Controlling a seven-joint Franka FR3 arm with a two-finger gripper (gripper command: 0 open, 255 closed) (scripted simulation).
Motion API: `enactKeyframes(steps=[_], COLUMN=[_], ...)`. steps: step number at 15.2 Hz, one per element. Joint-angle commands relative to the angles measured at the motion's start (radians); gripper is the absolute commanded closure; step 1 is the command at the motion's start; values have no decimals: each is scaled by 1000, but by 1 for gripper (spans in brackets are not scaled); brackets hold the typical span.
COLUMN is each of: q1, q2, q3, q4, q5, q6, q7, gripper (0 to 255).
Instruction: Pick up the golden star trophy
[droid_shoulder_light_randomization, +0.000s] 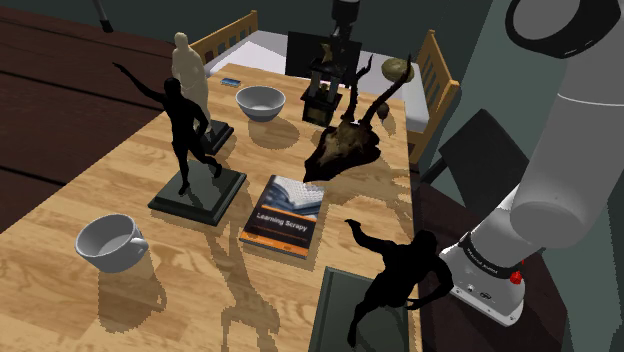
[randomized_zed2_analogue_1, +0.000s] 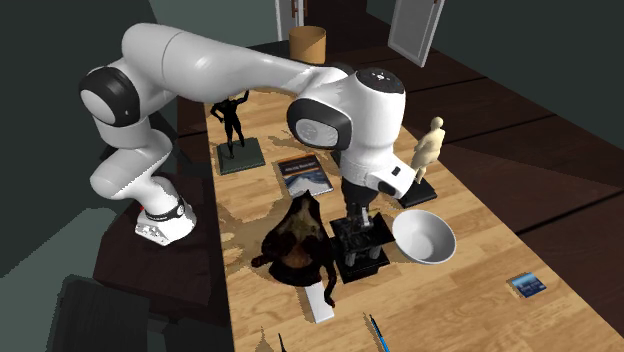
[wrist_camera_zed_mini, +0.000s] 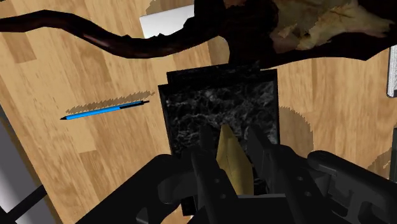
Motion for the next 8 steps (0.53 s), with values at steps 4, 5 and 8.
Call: enactKeyframes(steps=[4, 5, 8], q1=[-1, -1, -2], q2=[4, 7, 10], q3=[0, 0, 0], q4=[76, 93, 114], q5=[0, 1, 1], q6=[-69, -84, -101], q7=[0, -1, -1], gripper=[255, 255, 255])
